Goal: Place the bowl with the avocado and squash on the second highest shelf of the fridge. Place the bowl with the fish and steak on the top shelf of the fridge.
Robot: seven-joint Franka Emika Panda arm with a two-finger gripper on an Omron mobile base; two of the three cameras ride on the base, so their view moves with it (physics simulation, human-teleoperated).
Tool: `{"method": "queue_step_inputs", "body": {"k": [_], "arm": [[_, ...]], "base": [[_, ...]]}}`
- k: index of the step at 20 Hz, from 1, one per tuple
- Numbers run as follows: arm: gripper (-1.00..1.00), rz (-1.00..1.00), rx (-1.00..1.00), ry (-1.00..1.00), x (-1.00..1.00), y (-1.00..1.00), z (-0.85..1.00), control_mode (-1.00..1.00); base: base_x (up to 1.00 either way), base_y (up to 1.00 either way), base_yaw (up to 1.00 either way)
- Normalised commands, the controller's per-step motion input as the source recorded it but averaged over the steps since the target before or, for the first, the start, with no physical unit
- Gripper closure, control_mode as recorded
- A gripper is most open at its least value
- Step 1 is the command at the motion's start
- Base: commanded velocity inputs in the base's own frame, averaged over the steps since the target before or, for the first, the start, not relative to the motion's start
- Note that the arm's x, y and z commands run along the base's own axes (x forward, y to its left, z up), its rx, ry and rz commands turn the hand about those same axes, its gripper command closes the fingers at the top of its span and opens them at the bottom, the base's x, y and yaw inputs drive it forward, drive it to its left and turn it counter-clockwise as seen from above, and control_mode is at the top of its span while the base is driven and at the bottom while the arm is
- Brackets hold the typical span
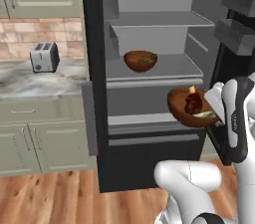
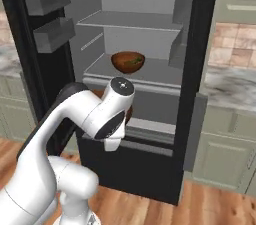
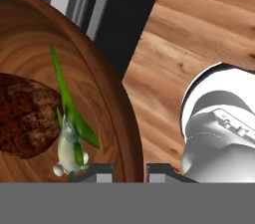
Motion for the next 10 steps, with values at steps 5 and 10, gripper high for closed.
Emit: {"method": "queue_step_inputs", "body": {"k": [5,10], "arm": [[1.0,0.0,0.0,0.0,0.0,0.0,0.0,1.0],[1.0,0.0,0.0,0.0,0.0,0.0,0.0,1.0]], "base": [[0.9,0.37,-0.09],[0.98,0.06,-0.11]]}}
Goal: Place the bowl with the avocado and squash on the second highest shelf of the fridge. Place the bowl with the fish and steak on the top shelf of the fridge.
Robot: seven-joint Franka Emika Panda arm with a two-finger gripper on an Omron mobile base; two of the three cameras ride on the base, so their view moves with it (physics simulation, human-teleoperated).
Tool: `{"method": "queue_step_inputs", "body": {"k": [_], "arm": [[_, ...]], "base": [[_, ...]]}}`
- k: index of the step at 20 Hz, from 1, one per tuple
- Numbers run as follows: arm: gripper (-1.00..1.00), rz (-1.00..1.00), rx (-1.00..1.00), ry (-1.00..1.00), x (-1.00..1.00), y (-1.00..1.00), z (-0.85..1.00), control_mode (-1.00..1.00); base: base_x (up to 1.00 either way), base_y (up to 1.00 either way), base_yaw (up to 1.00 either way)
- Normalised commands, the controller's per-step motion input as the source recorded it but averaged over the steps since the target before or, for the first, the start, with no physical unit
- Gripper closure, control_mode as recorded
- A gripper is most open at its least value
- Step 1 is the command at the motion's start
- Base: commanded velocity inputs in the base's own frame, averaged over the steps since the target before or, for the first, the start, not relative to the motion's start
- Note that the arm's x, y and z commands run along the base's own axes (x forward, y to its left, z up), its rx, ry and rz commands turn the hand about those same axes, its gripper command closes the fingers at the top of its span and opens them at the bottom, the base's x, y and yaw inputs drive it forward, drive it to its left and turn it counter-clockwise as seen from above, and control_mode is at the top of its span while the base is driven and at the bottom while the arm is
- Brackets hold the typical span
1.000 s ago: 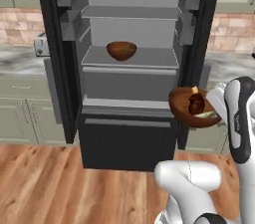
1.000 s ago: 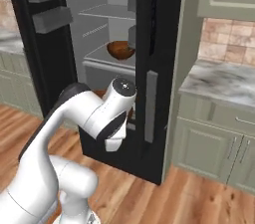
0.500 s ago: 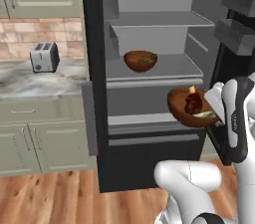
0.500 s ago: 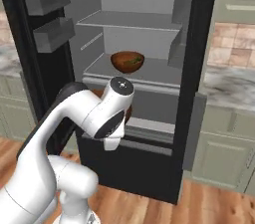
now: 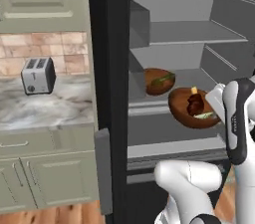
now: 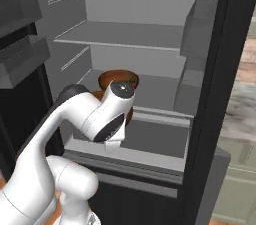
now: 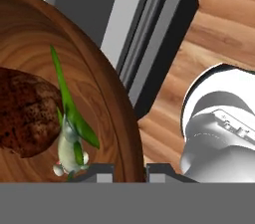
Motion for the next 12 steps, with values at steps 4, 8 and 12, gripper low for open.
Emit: {"method": "queue_step_inputs", "body": {"k": [4,8,12], "arm": [[1.0,0.0,0.0,0.0,0.0,0.0,0.0,1.0],[1.0,-0.08,0.0,0.0,-0.3,0.05,0.27,-1.0],[1.0,-0.05,0.0,-0.12,-0.97,0.0,0.91,-1.0]], "base": [[0.92,0.04,-0.13],[0.11,0.05,-0.03],[0.0,0.0,0.0]]}}
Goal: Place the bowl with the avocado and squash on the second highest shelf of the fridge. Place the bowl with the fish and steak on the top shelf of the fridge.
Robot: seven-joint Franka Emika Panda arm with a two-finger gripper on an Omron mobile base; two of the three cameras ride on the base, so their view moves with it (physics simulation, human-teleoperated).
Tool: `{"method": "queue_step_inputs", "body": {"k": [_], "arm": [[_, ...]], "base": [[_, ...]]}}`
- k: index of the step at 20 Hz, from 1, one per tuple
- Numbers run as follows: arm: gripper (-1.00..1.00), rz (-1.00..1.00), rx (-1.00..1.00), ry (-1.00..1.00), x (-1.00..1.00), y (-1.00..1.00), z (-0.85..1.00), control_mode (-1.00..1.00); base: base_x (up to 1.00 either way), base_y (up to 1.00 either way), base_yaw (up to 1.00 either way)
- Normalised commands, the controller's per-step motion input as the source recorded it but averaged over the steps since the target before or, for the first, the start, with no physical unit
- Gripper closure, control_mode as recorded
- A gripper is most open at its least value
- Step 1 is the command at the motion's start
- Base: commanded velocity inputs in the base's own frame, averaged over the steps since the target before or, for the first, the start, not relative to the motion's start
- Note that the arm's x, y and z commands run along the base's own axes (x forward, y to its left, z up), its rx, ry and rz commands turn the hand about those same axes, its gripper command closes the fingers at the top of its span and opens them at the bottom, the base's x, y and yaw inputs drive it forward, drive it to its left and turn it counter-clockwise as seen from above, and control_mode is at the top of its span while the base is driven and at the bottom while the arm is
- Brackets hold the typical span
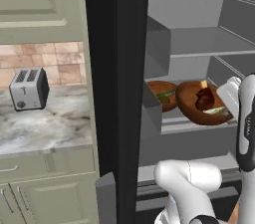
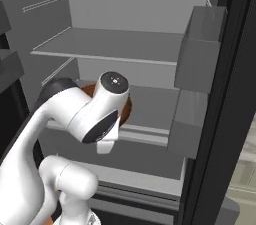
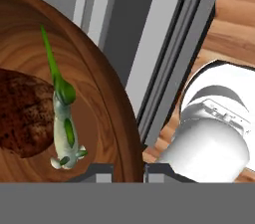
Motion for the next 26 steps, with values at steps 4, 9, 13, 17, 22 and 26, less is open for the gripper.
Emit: {"method": "queue_step_inputs", "body": {"k": [4,9,13,17,22,26], "arm": [[1.0,-0.03,0.0,-0.3,-0.27,0.34,1.0,-1.0],[1.0,-0.12,0.0,-0.3,0.61,0.88,1.0,-1.0],[1.0,-0.18,0.0,-0.14,1.0,0.85,0.73,-1.0],[1.0,-0.12,0.0,-0.05,1.0,0.3,0.28,-1.0],[1.0,0.0,0.02,0.02,1.0,-0.44,0.25,-1.0],[1.0,-0.03,-0.01,0.06,0.88,0.06,0.14,-1.0]], "base": [[0.0,0.0,0.0],[0.0,0.0,0.0],[0.0,0.0,0.0],[0.0,0.0,0.0],[0.0,0.0,0.0],[0.0,0.0,0.0]]}}
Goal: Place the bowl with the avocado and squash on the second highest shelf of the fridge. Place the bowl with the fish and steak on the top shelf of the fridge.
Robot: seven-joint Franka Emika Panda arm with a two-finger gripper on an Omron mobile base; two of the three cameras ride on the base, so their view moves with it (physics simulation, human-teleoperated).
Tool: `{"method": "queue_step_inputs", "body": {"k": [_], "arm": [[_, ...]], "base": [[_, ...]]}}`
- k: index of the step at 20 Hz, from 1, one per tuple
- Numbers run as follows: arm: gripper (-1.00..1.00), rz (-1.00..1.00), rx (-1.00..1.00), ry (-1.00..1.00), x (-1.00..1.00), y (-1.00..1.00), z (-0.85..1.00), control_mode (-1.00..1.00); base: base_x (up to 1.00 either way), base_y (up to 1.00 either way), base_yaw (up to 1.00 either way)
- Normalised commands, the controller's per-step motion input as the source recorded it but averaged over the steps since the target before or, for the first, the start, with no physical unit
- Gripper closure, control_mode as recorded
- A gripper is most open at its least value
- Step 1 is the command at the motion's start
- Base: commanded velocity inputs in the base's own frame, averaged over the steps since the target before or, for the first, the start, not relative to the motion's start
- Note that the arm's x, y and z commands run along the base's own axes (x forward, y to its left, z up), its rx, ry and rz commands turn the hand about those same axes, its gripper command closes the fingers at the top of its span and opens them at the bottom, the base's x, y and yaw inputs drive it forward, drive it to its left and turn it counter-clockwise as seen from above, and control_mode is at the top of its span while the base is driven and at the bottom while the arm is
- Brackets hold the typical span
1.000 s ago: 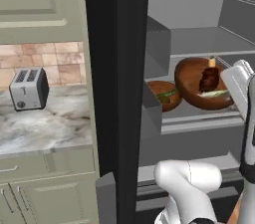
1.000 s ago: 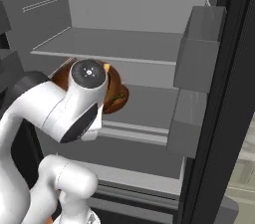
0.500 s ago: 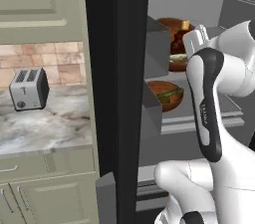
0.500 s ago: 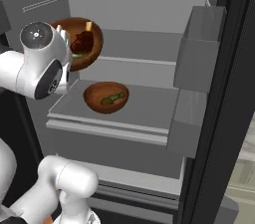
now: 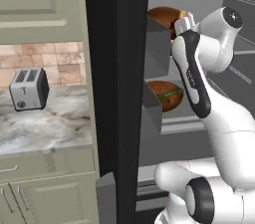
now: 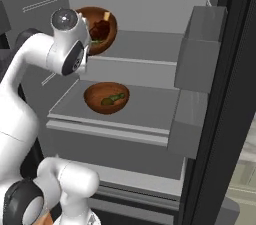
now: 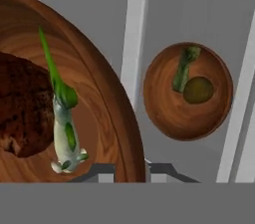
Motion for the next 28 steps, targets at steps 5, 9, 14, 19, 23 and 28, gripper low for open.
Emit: {"method": "queue_step_inputs", "body": {"k": [5,9,14,19,23,28], "arm": [[1.0,0.0,-0.03,0.13,0.98,0.1,0.0,-1.0],[1.0,0.0,-0.01,0.09,1.0,0.0,-0.05,-1.0],[1.0,0.0,-0.07,0.14,0.51,-0.18,-0.24,-1.0],[-1.0,0.0,-0.06,0.05,0.04,-0.16,-0.19,-1.0],[-1.0,-0.01,0.03,-0.06,-0.11,0.0,0.17,-1.0],[-1.0,-0.07,0.07,-0.22,-0.56,-0.01,0.63,-1.0]], "base": [[0.0,0.0,0.0],[0.0,0.0,0.0],[0.0,0.0,0.0],[0.0,0.0,0.0],[0.0,0.0,0.0],[0.0,0.0,0.0]]}}
